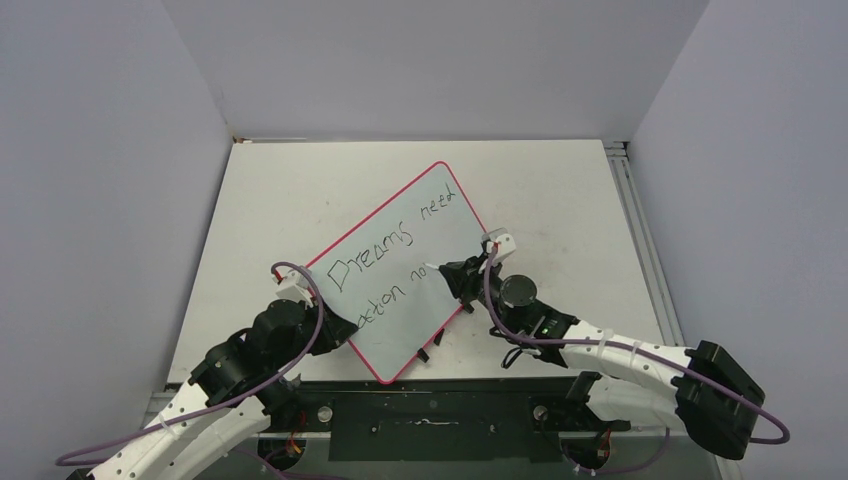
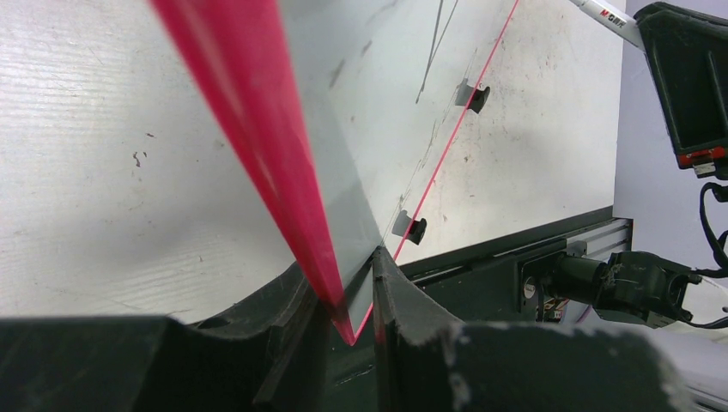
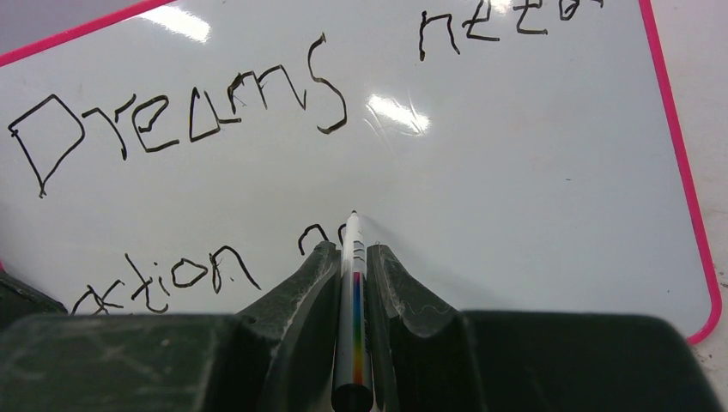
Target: Write a sentence on the whiteboard
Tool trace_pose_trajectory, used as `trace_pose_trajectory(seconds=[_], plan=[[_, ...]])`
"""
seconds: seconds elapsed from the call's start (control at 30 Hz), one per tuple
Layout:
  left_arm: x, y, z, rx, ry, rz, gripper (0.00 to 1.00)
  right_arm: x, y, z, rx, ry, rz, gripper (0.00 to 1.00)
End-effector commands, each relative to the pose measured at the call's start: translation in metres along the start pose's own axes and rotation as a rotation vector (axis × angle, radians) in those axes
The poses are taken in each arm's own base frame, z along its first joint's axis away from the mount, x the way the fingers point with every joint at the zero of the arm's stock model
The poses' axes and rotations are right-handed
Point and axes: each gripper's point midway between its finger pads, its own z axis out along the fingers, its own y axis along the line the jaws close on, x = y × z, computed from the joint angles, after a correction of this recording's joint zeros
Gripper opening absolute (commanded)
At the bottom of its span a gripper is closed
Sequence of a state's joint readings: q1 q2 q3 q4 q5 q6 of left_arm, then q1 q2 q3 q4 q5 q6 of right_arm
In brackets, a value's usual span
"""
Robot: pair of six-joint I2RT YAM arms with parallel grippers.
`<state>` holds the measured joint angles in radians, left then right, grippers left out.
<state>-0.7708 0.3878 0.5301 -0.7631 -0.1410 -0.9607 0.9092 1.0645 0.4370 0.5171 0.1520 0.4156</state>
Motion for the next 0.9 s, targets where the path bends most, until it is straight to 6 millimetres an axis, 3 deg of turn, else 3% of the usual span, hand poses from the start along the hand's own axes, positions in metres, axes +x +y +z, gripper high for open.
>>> trace_pose_trajectory(seconds=[0.0, 0.43, 0.67, 0.87], plan=[[-0.009, 0.000, -0.003, -0.013, -0.038, -0.001, 0.11, -0.014, 0.004, 0.008, -0.007, -0.053, 0.017, 0.05], [-0.010, 0.000, -0.003, -0.012, -0.040, -0.002, 0.11, 0.002, -0.007, 0.001, 0.025, -0.015, 0.023, 0.05], [-0.010, -0.001, -0.003, -0.010, -0.041, -0.002, 0.11, 0.021, -0.017, -0.007, 0.051, 0.025, 0.033, 0.05], [-0.010, -0.001, -0.003, -0.009, -0.040, -0.002, 0.11, 0.017, -0.017, -0.009, 0.056, 0.015, 0.035, 0.05]])
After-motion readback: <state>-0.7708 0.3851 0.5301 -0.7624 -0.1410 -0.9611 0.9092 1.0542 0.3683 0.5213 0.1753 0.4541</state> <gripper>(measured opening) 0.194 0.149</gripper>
